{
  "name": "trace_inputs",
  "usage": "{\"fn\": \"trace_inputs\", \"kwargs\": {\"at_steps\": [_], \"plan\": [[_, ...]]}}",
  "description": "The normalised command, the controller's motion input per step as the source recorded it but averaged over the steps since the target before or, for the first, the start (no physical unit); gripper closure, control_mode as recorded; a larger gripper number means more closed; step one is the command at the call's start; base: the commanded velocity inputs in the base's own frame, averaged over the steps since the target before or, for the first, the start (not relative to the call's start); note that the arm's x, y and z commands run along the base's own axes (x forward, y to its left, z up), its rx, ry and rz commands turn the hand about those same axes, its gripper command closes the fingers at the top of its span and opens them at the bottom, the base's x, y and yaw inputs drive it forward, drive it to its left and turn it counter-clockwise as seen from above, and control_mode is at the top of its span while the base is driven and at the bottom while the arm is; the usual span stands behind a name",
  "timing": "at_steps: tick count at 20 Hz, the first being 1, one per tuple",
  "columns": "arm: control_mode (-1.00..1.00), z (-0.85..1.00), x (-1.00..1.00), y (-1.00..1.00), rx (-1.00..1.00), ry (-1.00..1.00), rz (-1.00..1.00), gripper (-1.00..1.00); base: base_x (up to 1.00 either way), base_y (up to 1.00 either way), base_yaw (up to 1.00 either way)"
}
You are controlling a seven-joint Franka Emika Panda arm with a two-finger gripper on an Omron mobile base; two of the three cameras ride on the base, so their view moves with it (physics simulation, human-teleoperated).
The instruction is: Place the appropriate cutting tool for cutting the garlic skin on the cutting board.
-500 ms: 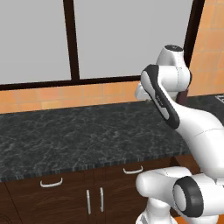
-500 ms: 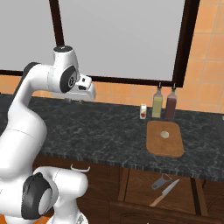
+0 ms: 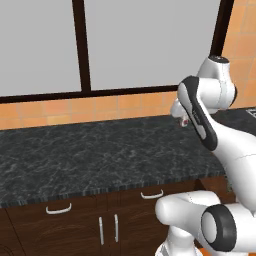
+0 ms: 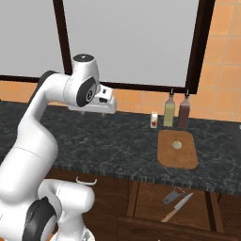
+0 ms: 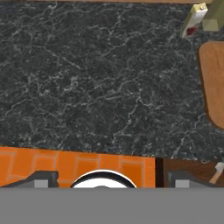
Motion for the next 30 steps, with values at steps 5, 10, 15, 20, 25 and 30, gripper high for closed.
{"fn": "trace_inputs", "kwargs": {"at_steps": [5, 10, 15, 20, 25, 30], "plan": [[-1.00, -0.07, 0.00, -0.35, -0.04, -0.01, 0.02, -1.00, 0.00, 0.00, 0.00], [-1.00, -0.15, -0.02, -0.22, -0.10, 0.00, 0.01, -1.00, 0.00, 0.00, 0.00], [-1.00, -0.35, -0.26, -0.30, -0.13, 0.00, 0.02, -1.00, 0.00, 0.00, 0.00], [-1.00, -0.45, -0.48, -0.99, 0.05, 0.08, -0.03, -1.00, 0.00, 0.00, 0.00], [-1.00, -0.31, -0.27, -1.00, 0.07, 0.19, -0.06, -1.00, 0.00, 0.00, 0.00], [-1.00, -0.50, -0.49, -0.96, 0.16, 0.08, -0.14, -1.00, 0.00, 0.00, 0.00]]}}
